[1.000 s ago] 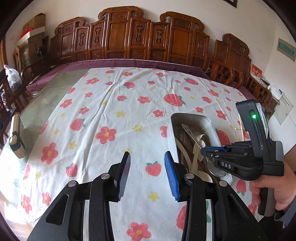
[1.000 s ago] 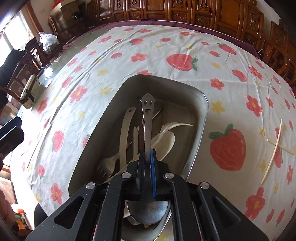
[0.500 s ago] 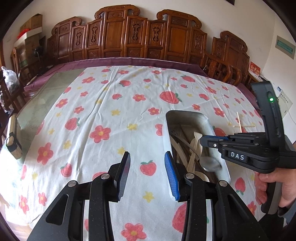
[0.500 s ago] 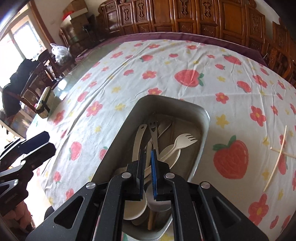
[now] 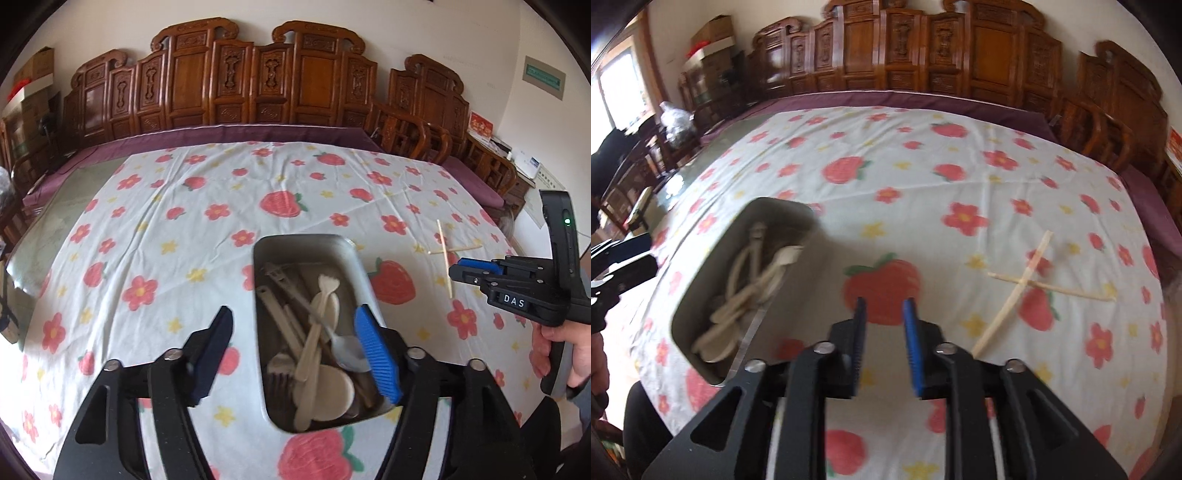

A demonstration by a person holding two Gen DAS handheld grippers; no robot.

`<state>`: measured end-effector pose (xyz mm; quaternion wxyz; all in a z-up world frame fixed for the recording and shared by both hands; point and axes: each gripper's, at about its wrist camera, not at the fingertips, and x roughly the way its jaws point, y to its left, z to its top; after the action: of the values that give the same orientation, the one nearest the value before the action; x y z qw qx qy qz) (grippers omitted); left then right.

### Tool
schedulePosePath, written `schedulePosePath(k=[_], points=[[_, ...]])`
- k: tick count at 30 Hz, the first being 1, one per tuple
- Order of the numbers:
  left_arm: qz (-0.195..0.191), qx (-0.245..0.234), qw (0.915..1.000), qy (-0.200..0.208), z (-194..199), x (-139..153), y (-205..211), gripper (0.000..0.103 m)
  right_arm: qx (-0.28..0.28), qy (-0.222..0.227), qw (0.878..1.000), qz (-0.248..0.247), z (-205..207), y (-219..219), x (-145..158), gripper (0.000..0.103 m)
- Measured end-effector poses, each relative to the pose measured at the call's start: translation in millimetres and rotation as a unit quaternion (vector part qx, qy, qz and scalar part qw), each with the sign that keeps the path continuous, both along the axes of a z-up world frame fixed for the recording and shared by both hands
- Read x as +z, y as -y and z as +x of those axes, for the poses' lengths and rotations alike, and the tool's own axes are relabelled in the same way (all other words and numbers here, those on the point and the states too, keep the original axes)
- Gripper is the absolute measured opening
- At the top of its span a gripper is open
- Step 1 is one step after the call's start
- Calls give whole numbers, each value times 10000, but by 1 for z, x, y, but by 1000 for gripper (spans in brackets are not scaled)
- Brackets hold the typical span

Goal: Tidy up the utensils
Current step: 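Lower the metal smiley spoon into the tray and open the right tool, then grasp a wooden chopstick from the crossed pair with the right tool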

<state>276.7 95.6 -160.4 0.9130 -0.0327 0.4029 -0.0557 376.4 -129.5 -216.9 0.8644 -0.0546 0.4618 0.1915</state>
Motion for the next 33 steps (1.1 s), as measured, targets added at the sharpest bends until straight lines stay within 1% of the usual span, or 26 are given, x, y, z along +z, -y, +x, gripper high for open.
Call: schedulePosePath(k=[1, 3, 4, 7, 8, 9, 13, 16, 19, 21, 26, 29, 32, 33], points=[[-7, -39, 10000, 7, 2, 0, 4, 71, -153, -15, 9999, -15, 4, 15, -4, 28], [2, -129, 9999, 14, 8, 0, 16, 79, -342, -56, 9994, -69, 12, 34, -11, 28], [3, -188, 9998, 41, 10, 1, 23, 79, -450, -92, 9989, -73, 17, 44, -15, 28], [-24, -309, 9995, 71, 15, 2, 38, 84, -676, -172, 9975, -145, 30, 63, -26, 28], [-26, -336, 9994, 80, 16, 3, 42, 87, -726, -210, 9970, -143, 34, 66, -29, 28], [-16, -364, 9993, 101, 17, 3, 46, 89, -788, -262, 9965, -119, 39, 71, -34, 28], [4, -493, 9987, 95, 21, 3, 61, 89, -1034, -447, 9936, -60, 59, 86, -51, 28], [48, -582, 9982, 105, 24, 3, 73, 89, -1097, -581, 9923, -14, 71, 88, -60, 28], [83, -661, 9977, 78, 29, 1, 83, 89, -1150, -686, 9908, -189, 83, 87, -70, 28], [105, -706, 9974, 52, 33, -1, 90, 89, -1234, -774, 9892, -160, 89, 90, -75, 28], [153, -837, 9964, 7, 43, -5, 107, 89, -1399, -895, 9861, 12, 96, 95, -80, 28], [178, -899, 9958, -4, 47, -6, 116, 89, -1428, -939, 9853, -8, 99, 93, -81, 27], [174, -942, 9954, -20, 50, -7, 123, 89, -1458, -939, 9847, -157, 100, 90, -81, 23], [176, -949, 9953, -22, 51, -7, 124, 89, -1471, -956, 9843, -171, 100, 90, -81, 20]])
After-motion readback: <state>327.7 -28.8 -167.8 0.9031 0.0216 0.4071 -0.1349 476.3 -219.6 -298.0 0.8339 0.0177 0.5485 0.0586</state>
